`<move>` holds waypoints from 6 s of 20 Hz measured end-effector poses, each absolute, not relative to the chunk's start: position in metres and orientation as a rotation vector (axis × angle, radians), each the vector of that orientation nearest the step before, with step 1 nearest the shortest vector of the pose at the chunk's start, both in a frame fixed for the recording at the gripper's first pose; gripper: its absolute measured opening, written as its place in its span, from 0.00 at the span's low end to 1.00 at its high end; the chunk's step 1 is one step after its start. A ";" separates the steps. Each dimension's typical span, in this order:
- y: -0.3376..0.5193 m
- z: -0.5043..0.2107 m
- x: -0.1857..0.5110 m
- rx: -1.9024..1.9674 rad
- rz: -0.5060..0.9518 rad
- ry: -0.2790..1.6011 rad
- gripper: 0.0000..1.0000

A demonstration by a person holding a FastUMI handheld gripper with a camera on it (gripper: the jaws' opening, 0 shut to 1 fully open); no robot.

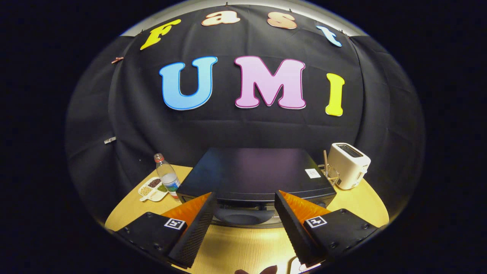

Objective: Open the toaster oven, put the food inside, and close the toaster oven door.

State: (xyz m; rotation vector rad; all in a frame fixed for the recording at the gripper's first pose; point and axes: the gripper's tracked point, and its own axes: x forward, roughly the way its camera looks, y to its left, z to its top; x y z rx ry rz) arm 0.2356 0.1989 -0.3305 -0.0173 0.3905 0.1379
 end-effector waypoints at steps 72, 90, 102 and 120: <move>-0.101 -0.551 0.044 0.299 0.174 1.476 0.08; 0.008 -0.425 0.015 1.058 0.050 1.193 0.05; 0.117 -0.450 0.112 1.334 -0.344 0.930 0.05; 0.166 -0.483 0.255 1.488 -0.578 0.687 0.09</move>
